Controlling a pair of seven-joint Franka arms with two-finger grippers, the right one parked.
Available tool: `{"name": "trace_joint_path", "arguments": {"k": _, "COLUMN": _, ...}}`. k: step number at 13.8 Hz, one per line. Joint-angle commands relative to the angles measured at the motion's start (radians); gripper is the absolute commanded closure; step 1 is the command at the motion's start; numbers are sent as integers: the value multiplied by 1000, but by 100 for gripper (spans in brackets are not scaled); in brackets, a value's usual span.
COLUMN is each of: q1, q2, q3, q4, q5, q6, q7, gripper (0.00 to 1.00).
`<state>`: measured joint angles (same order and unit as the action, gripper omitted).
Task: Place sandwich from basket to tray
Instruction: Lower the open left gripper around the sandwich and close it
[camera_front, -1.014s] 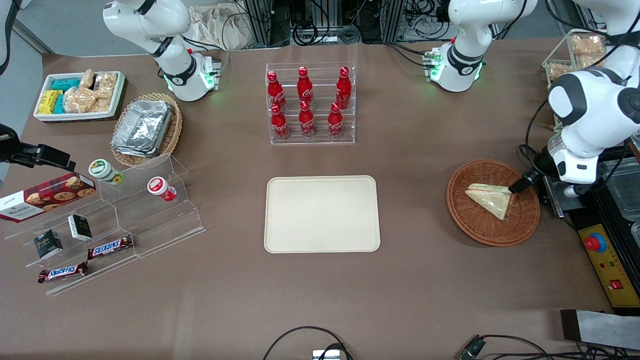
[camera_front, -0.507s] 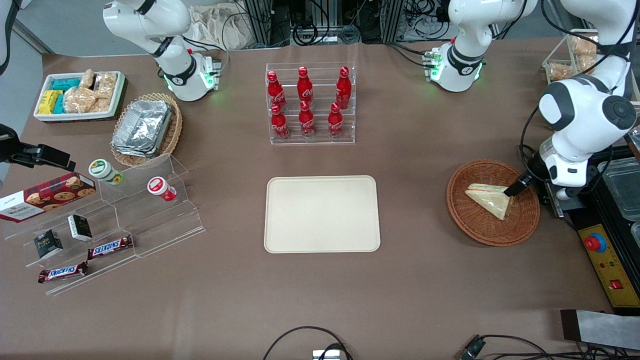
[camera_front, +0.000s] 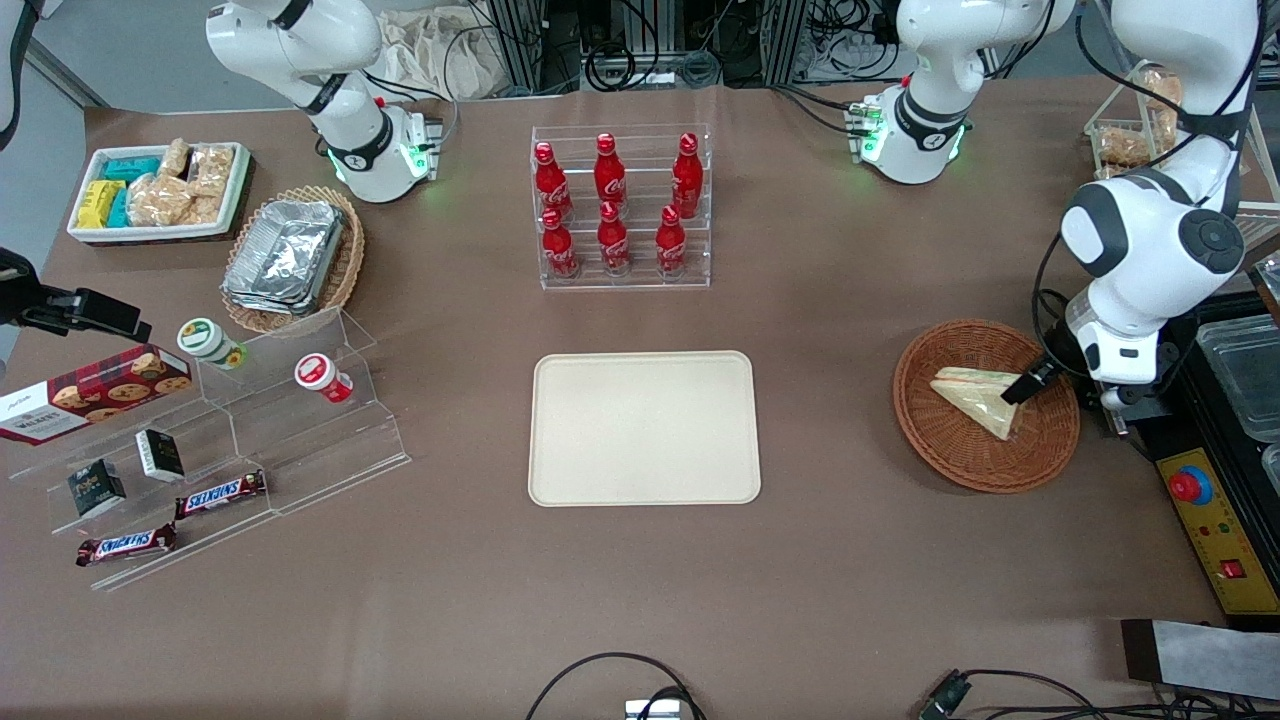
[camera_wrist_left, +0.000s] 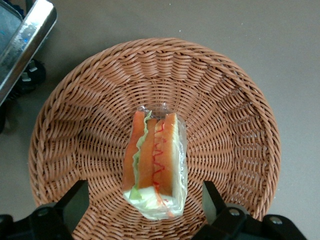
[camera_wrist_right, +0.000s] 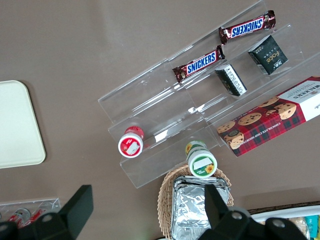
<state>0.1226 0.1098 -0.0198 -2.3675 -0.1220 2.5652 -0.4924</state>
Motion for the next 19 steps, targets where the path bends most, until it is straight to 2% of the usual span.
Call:
{"name": "trace_joint_path", "arguments": {"k": 1, "q1": -9, "q2": 13, "q3": -5, "q4": -15, "q5": -15, "q6": 53, "q7": -25, "gripper": 0}}
{"name": "trace_joint_path", "arguments": {"k": 7, "q1": -12, "q2": 65, "q3": -9, "q4": -27, "q5": -18, "q6": 142, "q7": -35, "gripper": 0}}
{"name": "trace_joint_path", "arguments": {"k": 10, "q1": -50, "q2": 94, "q3": -11, "q4": -41, "q5": -18, "q6": 202, "q7": -90, "gripper": 0}}
{"name": "trace_joint_path", "arguments": {"k": 18, "q1": -75, "q2": 103, "q3": -11, "q4": -41, "q5": -18, "q6": 214, "q7": -110, "gripper": 2}}
{"name": "trace_joint_path", "arguments": {"k": 19, "q1": -77, "q2": 103, "q3": -11, "q4": -41, "q5": -18, "q6": 214, "q7": -109, "gripper": 11}}
